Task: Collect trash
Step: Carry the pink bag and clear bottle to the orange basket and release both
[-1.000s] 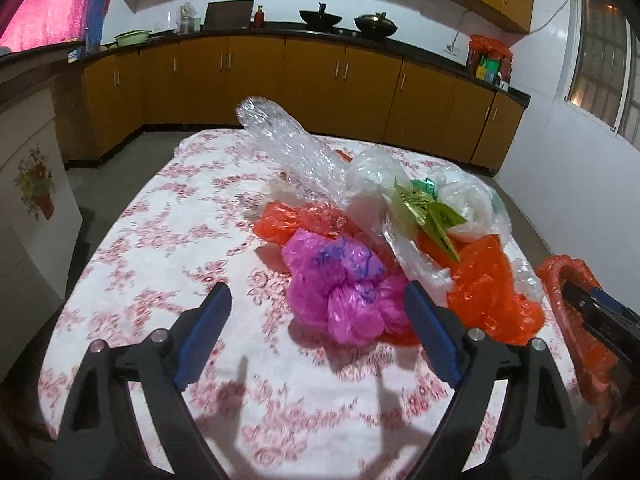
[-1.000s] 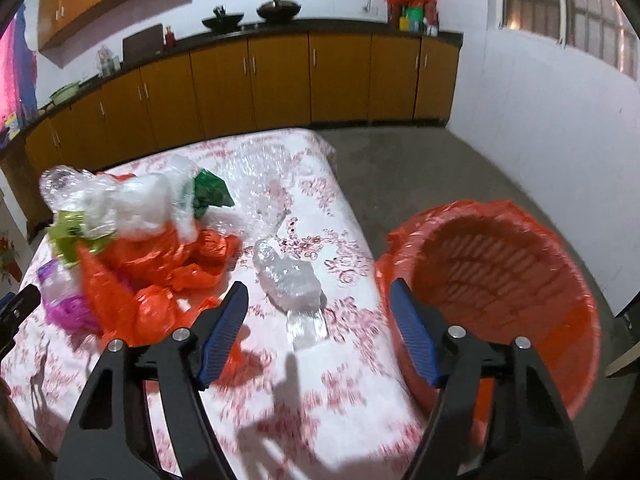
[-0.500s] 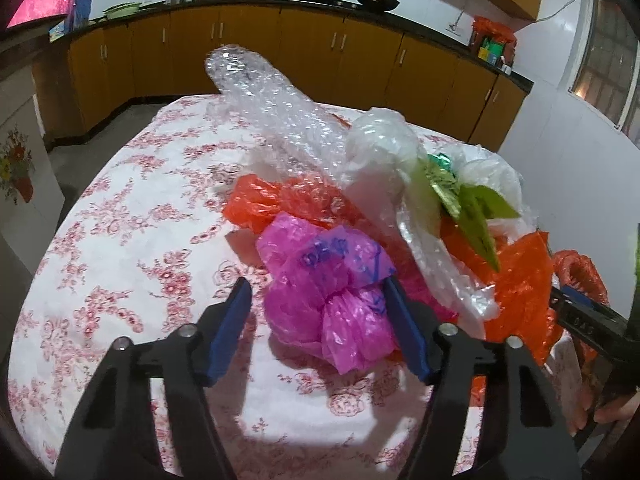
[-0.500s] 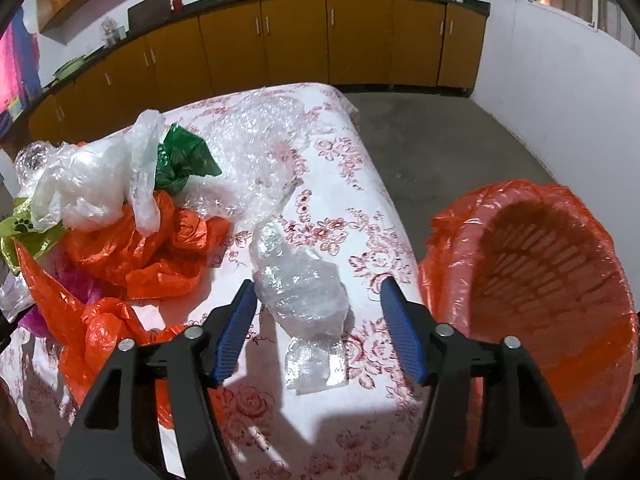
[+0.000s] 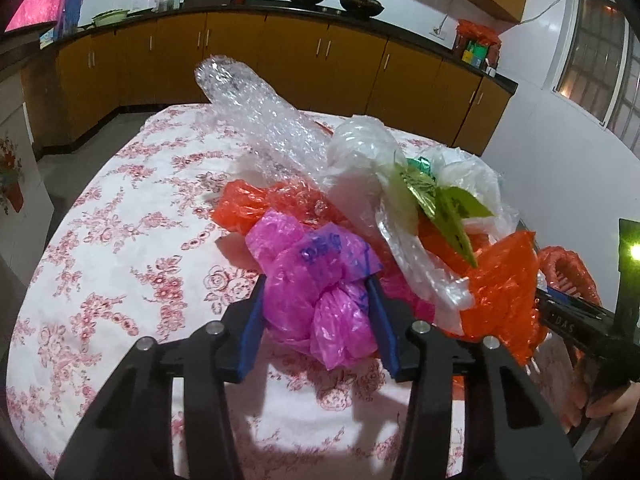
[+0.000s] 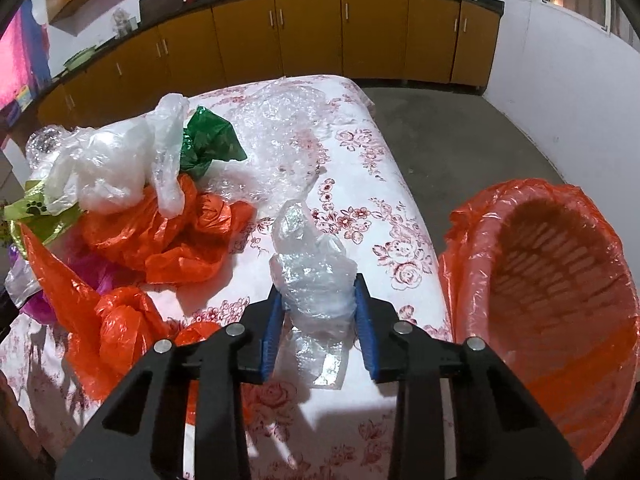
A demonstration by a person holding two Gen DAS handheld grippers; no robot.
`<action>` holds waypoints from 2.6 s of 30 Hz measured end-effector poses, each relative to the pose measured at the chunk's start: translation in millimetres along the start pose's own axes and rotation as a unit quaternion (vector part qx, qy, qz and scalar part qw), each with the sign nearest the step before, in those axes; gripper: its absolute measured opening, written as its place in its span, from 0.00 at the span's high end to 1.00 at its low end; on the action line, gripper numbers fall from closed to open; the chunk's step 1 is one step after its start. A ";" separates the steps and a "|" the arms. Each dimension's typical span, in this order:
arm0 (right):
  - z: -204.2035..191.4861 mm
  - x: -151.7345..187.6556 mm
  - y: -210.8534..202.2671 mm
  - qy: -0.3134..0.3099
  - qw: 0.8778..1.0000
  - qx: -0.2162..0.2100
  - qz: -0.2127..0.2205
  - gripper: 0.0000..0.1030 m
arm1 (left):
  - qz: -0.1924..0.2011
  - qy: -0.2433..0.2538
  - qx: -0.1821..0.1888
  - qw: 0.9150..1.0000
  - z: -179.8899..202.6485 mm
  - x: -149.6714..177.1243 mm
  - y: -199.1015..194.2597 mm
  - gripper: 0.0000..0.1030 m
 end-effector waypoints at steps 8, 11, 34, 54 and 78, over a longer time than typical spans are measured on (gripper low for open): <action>4.7 9.0 -23.0 0.004 1.000 -0.007 0.016 0.67 | 0.022 -0.008 -0.002 1.000 -15.5 12.2 -36.3 0.54; 7.2 13.9 -34.0 0.007 1.000 -0.011 0.024 0.67 | 0.033 -0.011 -0.007 0.999 -21.3 14.4 -51.1 0.54; 60.5 40.9 -108.0 0.045 0.996 -0.002 0.079 0.67 | 0.126 0.030 0.042 0.991 46.3 3.5 -145.3 0.54; 172.6 65.2 -135.2 0.162 0.980 0.059 0.100 0.67 | 0.056 0.161 0.161 0.972 221.3 8.9 -84.4 0.53; 230.3 74.1 -147.2 0.227 0.966 0.060 0.112 0.66 | -0.020 0.248 0.192 0.949 342.4 25.6 9.9 0.51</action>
Point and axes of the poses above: each gripper's, at about its wrist camera, not at the fingertips, and y roughly the way its jaws point, z to its right, x to its underside, the point moved 5 cm from there along y, roughly the way its jaws point, and after that the axes turned 14 degrees about -z, right-handed, at the moved point
